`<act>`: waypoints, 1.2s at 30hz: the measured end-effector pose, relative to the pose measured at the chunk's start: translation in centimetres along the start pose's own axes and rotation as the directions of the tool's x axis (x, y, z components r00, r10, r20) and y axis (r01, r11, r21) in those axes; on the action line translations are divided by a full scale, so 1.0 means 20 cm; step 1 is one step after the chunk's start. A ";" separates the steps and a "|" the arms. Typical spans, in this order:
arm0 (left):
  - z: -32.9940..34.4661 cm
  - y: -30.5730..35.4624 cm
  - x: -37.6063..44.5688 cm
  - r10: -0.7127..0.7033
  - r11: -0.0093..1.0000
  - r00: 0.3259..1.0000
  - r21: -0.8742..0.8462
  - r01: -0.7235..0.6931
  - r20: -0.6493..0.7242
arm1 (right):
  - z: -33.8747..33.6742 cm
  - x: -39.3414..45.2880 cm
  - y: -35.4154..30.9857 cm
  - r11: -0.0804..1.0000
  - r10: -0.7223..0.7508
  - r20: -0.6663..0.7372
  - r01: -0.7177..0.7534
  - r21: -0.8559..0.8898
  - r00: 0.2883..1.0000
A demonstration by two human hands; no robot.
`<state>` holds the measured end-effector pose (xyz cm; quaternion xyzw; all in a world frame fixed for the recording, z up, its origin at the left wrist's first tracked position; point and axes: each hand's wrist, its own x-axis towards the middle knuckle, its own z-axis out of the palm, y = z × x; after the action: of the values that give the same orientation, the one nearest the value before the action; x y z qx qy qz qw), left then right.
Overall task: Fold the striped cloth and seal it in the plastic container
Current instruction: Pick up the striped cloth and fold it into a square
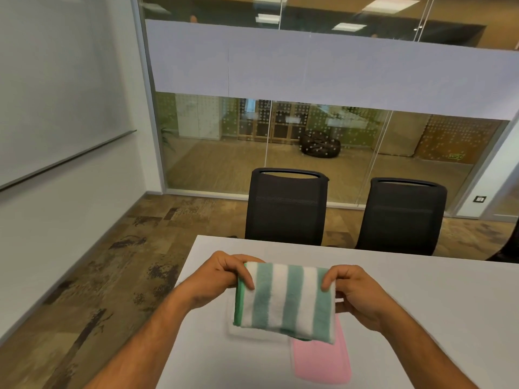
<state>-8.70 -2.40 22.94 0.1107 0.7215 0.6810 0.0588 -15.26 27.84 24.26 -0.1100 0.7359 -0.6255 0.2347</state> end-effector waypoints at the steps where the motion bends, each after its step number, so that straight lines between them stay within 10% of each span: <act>1: 0.00 -0.01 0.00 -0.013 1.000 1.000 -0.013 0.013 -0.003 | 0.00 0.00 0.00 1.000 0.006 -0.008 -0.006 0.010 1.000; 13: 0.10 -0.08 0.02 0.037 0.996 0.981 0.088 -0.020 -0.191 | 0.05 0.00 0.05 0.996 -0.010 0.010 0.010 0.087 1.000; 21: 0.10 -0.17 0.03 -0.140 0.976 0.970 -0.191 0.102 -0.199 | 0.08 0.07 0.11 0.968 0.054 -0.059 -0.038 0.246 0.997; 28: 0.06 -0.24 0.06 -0.182 0.979 0.947 -0.134 0.151 -0.264 | 0.07 0.14 0.19 0.982 0.080 0.063 -0.089 0.165 0.995; 36: 0.02 -0.41 0.19 -0.325 0.944 0.897 -0.046 0.327 -0.301 | 0.14 0.33 0.31 0.989 0.104 -0.099 -0.093 0.114 0.990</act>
<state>-12.98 -1.48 15.04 -0.1177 0.7321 0.6682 0.0599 -18.84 23.68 16.60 -0.0276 0.7164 -0.6574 0.2321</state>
